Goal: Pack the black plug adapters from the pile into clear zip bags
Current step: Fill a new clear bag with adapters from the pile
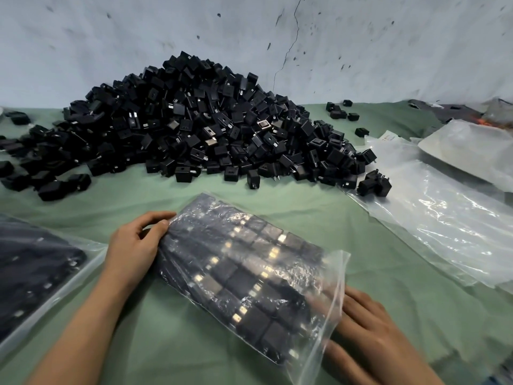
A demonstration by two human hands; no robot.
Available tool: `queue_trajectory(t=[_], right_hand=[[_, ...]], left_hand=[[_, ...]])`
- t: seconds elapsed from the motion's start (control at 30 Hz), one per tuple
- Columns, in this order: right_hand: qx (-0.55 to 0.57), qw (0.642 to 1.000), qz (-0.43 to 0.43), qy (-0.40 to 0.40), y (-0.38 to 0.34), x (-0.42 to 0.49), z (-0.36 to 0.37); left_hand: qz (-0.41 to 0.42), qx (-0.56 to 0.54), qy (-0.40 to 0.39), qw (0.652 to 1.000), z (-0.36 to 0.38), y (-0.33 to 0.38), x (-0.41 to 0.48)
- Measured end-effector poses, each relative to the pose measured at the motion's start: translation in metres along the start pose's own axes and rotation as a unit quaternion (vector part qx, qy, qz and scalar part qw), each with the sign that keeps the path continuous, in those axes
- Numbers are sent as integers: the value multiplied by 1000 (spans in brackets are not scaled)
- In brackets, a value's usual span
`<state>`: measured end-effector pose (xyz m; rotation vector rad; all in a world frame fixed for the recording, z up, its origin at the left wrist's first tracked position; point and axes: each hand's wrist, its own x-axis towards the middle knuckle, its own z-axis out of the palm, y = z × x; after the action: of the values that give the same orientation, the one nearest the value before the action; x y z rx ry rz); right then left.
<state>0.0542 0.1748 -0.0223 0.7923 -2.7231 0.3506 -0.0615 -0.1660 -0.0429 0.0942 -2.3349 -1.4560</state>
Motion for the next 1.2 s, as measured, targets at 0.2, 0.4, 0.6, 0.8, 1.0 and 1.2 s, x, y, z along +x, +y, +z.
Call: queue_trajectory(t=[0.2,0.4,0.6,0.8,1.0,1.2], right_hand=[[-26,998,-35,-50,5,10,-4],[65,978,-33,-197,8,34,6],[-6,981,-102,-165,12,65,33],[-20,963,-160,-216,-7,112,36],[6,963,-131,-237,-20,141,47],[47,958,-129,-252,-29,158,52]], left_hand=[[3,-1,-4,1000,1,-1,0],[-39,-93,-5,995,0,-5,0],[-99,-185,-8,978,3,-12,-2],[-61,-167,-3,984,5,-8,-1],[-81,-162,-2,984,6,-8,0],[-78,-143,0,987,5,-5,0]])
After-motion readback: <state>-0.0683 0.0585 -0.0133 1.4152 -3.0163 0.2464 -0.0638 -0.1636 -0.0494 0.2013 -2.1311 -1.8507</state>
